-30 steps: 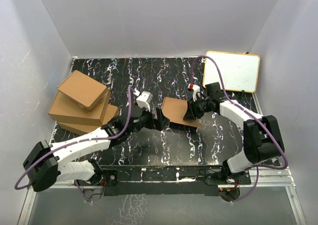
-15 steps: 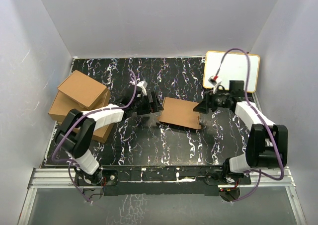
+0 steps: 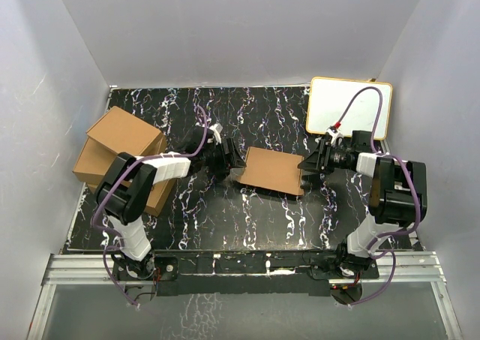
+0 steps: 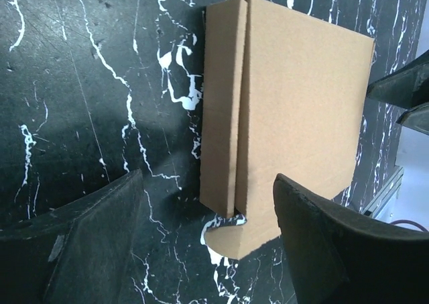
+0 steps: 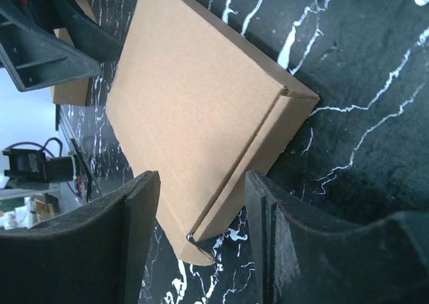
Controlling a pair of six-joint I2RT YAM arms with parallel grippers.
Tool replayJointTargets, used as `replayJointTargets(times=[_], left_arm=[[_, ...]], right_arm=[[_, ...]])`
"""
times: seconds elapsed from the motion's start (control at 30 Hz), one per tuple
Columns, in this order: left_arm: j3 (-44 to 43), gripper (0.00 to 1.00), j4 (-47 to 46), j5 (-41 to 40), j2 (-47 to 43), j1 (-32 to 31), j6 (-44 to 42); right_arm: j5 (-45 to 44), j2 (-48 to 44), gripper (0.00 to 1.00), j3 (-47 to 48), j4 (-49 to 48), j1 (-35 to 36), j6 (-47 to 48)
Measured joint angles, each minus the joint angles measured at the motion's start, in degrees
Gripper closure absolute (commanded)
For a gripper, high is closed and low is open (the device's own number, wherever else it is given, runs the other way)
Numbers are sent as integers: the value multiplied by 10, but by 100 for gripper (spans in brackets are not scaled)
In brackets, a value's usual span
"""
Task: Fold the paper box
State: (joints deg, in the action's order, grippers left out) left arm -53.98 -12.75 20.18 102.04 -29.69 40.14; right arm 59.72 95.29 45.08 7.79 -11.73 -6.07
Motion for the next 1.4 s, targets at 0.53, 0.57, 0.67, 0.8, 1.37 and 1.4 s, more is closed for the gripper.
replayJointTargets(times=[0.53, 0.57, 0.67, 0.8, 1.37, 1.4], left_arm=[[27, 12, -67, 42, 18, 4, 71], [30, 10, -75, 43, 18, 4, 79], [50, 9, -115, 52, 18, 4, 113], [71, 9, -156, 64, 18, 3, 156], [86, 59, -226, 58, 45, -57, 275], [86, 63, -229, 54, 45, -57, 280]], right_arm=[[1, 86, 76, 0, -17, -4, -46], [3, 86, 78, -2, -19, -8, -47], [15, 89, 79, -7, -21, -23, -50], [36, 103, 80, -7, -20, -42, -57], [60, 116, 78, -7, -24, -56, -64], [61, 116, 77, -7, -24, -56, -63]])
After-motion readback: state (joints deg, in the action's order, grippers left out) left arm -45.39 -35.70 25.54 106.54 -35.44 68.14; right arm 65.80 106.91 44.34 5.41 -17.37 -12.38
